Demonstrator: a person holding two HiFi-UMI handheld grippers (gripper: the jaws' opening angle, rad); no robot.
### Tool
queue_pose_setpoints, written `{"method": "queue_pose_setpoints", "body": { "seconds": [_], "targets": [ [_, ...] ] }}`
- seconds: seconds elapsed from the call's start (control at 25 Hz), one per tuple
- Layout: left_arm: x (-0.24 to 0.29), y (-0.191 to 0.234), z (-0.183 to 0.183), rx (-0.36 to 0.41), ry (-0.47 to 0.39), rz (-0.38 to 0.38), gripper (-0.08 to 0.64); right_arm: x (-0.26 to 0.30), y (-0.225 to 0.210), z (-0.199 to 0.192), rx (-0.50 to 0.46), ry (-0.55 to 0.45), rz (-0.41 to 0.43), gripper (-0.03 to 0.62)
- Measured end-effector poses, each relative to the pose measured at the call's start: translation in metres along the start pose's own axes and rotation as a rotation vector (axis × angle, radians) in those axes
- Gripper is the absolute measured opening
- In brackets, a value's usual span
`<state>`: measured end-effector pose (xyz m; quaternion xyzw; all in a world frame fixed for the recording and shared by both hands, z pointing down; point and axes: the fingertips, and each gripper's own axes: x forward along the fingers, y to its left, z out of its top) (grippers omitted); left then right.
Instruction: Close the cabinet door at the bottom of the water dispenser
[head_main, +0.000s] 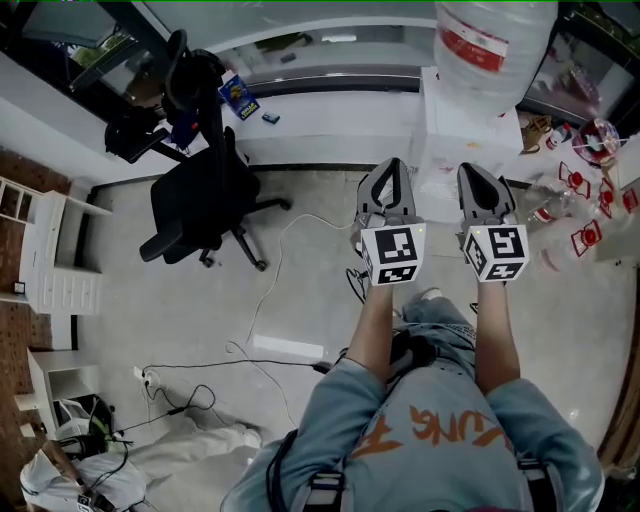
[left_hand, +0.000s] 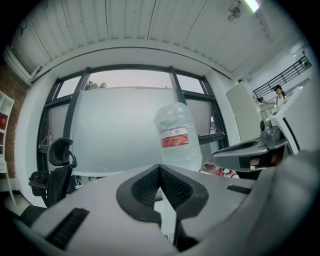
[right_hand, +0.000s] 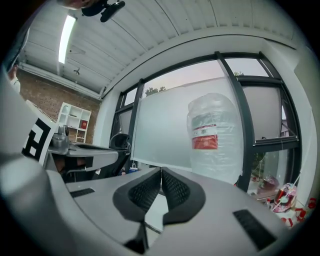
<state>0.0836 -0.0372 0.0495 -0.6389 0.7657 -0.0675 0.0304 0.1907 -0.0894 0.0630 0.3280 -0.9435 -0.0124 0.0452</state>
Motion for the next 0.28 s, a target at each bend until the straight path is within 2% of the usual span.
{"method": "queue_pose_setpoints", "body": {
  "seconds": [0.12,0.28],
  "targets": [
    [0.0005,-0.0025,0.0088,0.003,-0.017,-0.003,0.011,-0.0032,-0.0033,0.0076,-0.01,-0.006,0.0,0.029],
    [0.0069,-0.0081,0.0007,0.004,-0.02,-0.011,0.011,-0.0024,-0.0102,0.0004,-0.01,-0.013,-0.006,0.029]
  ]
}}
